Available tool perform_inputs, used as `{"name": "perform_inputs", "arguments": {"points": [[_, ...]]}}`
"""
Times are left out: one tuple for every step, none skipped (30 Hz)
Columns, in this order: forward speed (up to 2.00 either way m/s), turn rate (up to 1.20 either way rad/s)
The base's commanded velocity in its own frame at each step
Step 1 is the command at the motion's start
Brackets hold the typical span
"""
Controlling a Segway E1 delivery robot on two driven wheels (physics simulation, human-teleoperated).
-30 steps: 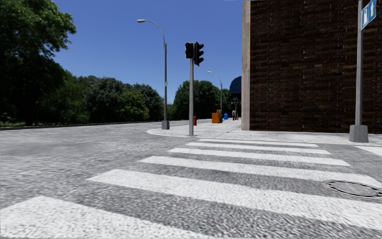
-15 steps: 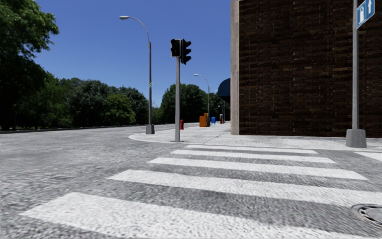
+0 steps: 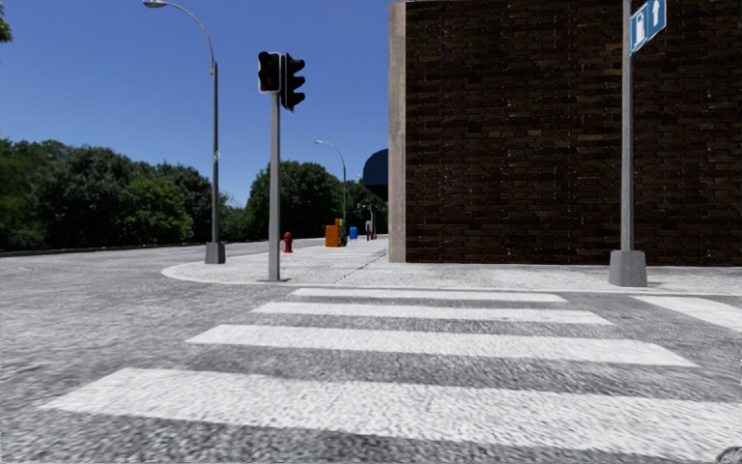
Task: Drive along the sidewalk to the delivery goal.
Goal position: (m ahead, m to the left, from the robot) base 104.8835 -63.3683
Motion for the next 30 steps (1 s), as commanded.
{"name": "perform_inputs", "arguments": {"points": [[1.35,-0.28],[1.37,-0.01],[1.41,0.00],[1.41,0.00],[1.44,0.00],[1.45,0.00],[1.45,0.00],[1.45,0.00],[1.45,0.00],[1.45,0.00],[1.45,0.00],[1.46,0.00],[1.46,0.00],[1.49,0.00],[1.64,0.00],[1.73,0.00],[1.73,0.00],[1.77,0.00],[1.79,0.00],[1.80,0.00],[1.80,0.00],[1.84,0.00],[1.89,0.00],[1.91,0.00],[1.91,0.00],[1.92,0.00],[1.94,0.00],[2.00,0.00],[2.00,0.00],[2.00,0.00]]}}
